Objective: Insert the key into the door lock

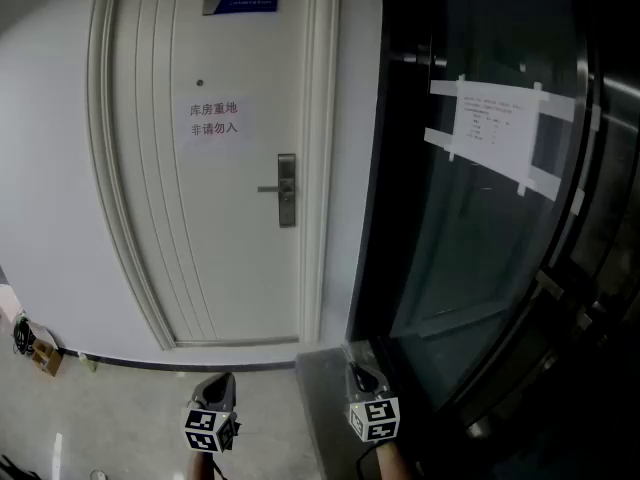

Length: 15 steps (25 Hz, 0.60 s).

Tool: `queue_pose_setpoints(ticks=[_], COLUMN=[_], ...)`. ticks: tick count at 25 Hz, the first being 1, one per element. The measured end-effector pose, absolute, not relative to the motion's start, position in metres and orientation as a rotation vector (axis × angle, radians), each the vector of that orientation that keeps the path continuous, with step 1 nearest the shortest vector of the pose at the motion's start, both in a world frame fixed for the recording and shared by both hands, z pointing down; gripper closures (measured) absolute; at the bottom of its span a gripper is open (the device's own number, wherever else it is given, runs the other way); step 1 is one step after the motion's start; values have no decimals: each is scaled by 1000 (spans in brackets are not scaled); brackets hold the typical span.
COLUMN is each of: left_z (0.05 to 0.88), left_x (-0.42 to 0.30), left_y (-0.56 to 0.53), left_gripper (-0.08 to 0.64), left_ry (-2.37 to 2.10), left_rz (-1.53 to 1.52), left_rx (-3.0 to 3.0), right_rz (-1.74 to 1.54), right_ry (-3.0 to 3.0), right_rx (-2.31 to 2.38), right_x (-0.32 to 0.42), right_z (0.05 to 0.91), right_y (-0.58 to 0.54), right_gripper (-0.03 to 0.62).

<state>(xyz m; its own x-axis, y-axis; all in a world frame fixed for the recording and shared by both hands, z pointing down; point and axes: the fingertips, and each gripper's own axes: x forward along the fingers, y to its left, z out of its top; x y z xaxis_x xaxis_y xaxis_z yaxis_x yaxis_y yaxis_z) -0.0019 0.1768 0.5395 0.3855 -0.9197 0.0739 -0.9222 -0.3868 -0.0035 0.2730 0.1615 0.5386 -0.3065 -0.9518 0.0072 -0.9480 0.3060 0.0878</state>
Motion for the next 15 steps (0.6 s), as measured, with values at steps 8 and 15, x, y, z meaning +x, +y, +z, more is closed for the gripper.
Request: queue_pose_setpoints(ticks=[8, 15], left_z=[540, 544], left_x=[4, 2], left_y=[180, 175], left_gripper=[558, 558], left_ry=[-1713, -1711], left_rz=[110, 125], left_rx=[2579, 2568], right_rz=[-91, -83], right_ry=[-2518, -2512], right_rx=[1801, 1773], right_x=[273, 264], right_z=[538, 547], right_y=[164, 156], right_gripper=[583, 583])
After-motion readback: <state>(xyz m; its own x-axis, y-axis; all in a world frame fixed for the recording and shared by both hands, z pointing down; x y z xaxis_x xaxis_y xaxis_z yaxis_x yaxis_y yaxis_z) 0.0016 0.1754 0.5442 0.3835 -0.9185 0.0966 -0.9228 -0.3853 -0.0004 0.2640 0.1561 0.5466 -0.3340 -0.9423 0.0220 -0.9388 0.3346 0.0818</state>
